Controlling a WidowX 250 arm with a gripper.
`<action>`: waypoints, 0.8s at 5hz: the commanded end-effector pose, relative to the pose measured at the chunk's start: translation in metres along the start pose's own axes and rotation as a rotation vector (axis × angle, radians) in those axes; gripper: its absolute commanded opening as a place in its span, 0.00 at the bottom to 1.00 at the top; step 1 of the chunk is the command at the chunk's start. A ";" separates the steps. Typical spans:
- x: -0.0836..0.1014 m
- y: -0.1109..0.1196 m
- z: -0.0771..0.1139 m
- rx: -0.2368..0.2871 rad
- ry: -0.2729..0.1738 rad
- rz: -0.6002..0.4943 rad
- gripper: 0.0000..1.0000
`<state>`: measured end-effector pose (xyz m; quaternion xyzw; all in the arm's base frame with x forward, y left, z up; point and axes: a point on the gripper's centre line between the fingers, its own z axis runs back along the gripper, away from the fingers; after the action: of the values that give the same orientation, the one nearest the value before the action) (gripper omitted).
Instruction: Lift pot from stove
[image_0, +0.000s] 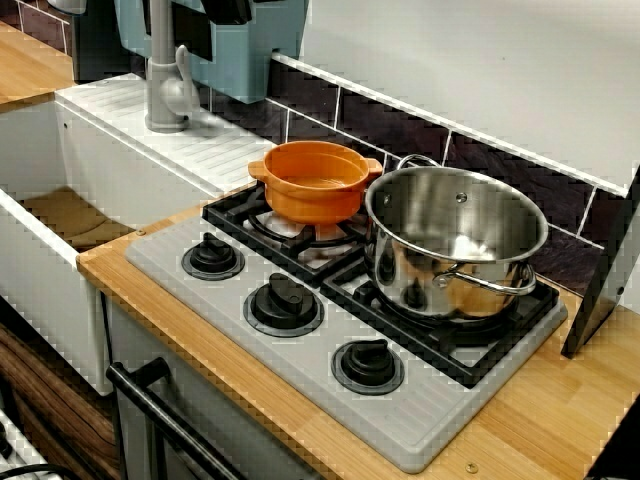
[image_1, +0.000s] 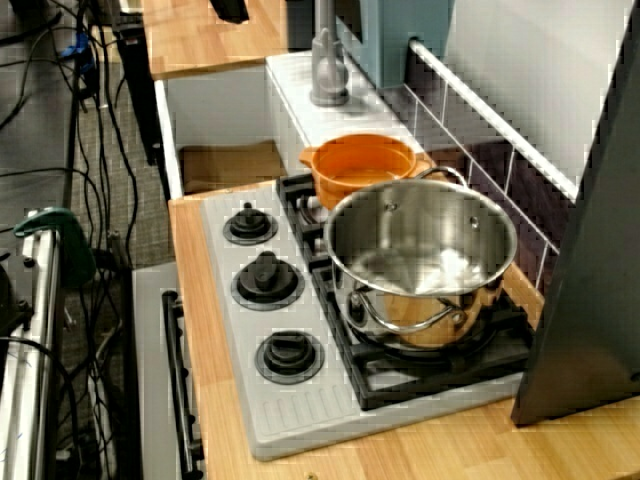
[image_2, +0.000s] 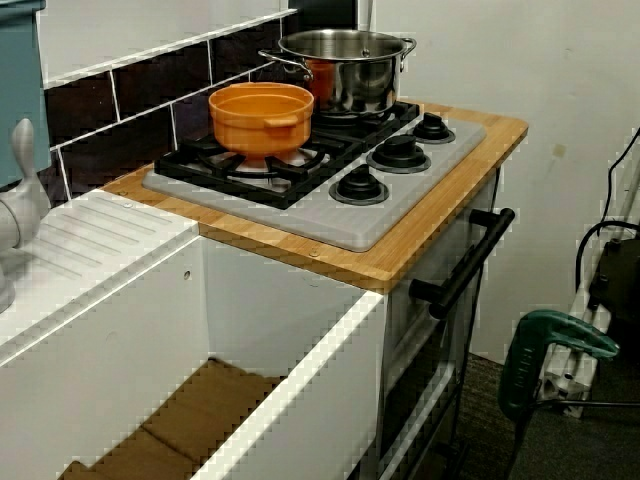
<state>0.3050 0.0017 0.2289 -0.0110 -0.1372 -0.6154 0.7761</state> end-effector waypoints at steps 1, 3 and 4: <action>0.000 0.000 0.000 0.000 0.000 0.000 1.00; 0.002 0.002 -0.053 -0.029 0.032 0.013 1.00; 0.003 0.005 -0.080 -0.034 0.038 0.040 1.00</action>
<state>0.3244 -0.0149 0.1447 -0.0267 -0.0994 -0.6007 0.7928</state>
